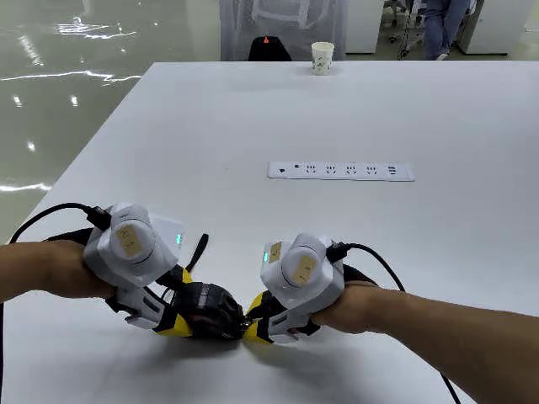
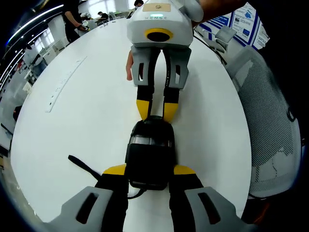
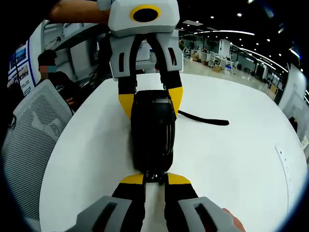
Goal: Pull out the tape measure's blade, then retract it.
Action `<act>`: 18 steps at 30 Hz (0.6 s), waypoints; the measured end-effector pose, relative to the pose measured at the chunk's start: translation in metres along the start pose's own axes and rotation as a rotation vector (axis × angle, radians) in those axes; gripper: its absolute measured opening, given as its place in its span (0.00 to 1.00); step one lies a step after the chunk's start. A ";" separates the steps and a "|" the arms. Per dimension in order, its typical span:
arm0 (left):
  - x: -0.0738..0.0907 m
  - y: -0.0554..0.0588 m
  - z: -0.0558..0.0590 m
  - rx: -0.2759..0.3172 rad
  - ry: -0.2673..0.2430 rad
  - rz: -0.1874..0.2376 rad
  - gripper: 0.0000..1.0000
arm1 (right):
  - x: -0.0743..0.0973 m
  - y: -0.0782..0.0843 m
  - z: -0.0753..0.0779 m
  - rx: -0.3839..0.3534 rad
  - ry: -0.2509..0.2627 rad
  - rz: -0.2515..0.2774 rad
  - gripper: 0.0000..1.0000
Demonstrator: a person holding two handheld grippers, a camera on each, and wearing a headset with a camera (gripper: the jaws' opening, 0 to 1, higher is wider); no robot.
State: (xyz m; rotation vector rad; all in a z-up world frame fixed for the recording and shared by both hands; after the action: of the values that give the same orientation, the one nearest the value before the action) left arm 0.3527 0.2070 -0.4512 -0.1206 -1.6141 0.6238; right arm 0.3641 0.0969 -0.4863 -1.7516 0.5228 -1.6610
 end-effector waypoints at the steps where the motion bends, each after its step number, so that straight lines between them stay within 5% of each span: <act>1: 0.000 0.000 0.000 0.004 0.000 0.002 0.27 | 0.000 0.000 0.000 -0.005 0.002 0.001 0.11; 18: 0.003 -0.003 0.004 0.020 0.000 0.007 0.27 | 0.001 0.001 0.001 -0.002 0.011 -0.004 0.10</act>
State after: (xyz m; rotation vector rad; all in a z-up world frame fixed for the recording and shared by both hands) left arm 0.3494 0.2045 -0.4476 -0.1115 -1.6079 0.6455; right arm 0.3653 0.0958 -0.4859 -1.7474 0.5262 -1.6741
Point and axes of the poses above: the centre of the closed fingertips' face, and the gripper's own axes: x roughly backward along the fingers, z roughly to its right, y roughly out of its underside, the point moved 5 cm from there along x, roughly backward along the fingers, and after that the axes turned 4 degrees about x, right-handed, at the moved point
